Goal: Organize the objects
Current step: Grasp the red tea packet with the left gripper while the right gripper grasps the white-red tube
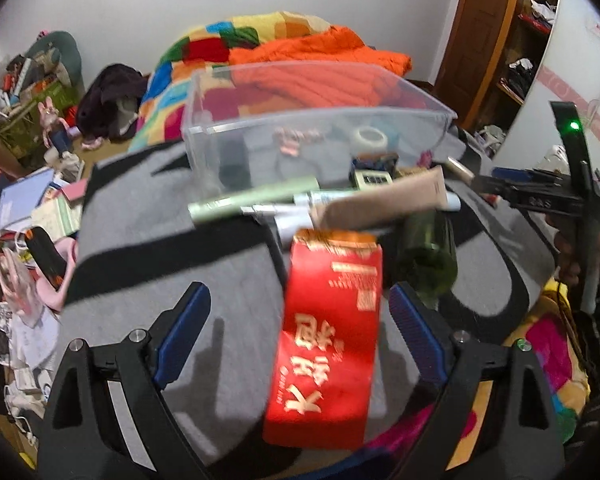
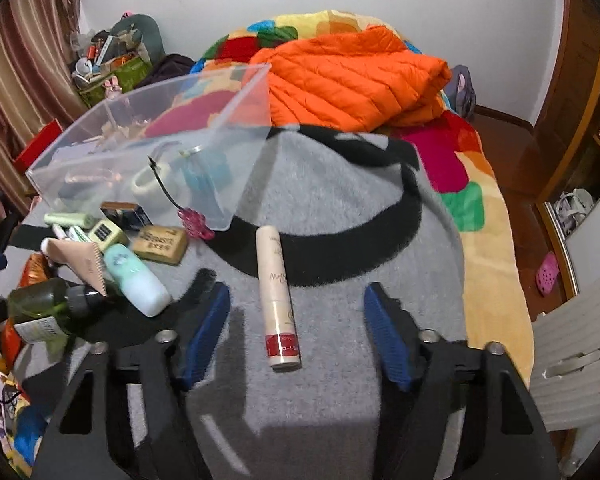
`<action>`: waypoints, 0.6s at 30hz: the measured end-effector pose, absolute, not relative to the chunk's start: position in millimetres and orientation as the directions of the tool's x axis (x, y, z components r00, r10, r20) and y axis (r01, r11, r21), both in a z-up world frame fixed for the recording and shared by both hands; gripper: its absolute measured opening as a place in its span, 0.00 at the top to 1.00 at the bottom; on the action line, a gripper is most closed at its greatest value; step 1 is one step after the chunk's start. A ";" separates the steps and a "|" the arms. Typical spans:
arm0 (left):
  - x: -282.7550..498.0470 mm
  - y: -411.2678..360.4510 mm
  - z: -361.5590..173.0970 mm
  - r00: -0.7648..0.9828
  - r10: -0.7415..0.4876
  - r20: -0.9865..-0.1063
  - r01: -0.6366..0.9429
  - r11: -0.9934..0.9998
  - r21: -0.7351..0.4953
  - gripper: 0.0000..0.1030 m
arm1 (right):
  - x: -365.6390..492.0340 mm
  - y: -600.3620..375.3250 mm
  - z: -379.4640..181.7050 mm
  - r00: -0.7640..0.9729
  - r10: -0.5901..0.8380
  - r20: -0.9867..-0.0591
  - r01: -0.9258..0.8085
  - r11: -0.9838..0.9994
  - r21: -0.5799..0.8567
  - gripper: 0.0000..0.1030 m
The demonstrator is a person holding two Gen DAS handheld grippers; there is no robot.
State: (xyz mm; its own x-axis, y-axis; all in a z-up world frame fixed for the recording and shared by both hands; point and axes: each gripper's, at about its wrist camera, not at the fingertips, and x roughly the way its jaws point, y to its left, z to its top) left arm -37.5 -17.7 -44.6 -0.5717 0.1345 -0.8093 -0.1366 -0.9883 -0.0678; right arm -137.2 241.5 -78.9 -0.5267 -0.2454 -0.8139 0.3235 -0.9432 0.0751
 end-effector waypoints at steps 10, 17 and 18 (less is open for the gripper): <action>-45.4 0.4 -58.4 -0.567 0.092 -0.819 -0.145 -0.989 -0.011 0.11 | -134.8 231.3 -83.2 -0.532 -0.247 -0.810 0.341 -0.938 0.061 0.86; -49.3 -2.5 -56.6 -0.584 0.127 -0.802 -0.144 -0.988 -0.051 0.38 | -117.8 232.7 -77.7 -0.533 -0.283 -0.797 0.353 -0.931 0.095 0.87; -48.5 -3.5 -57.4 -0.579 0.143 -0.803 -0.149 -0.986 -0.068 0.42 | -114.5 232.7 -75.5 -0.534 -0.292 -0.793 0.356 -0.929 0.102 0.87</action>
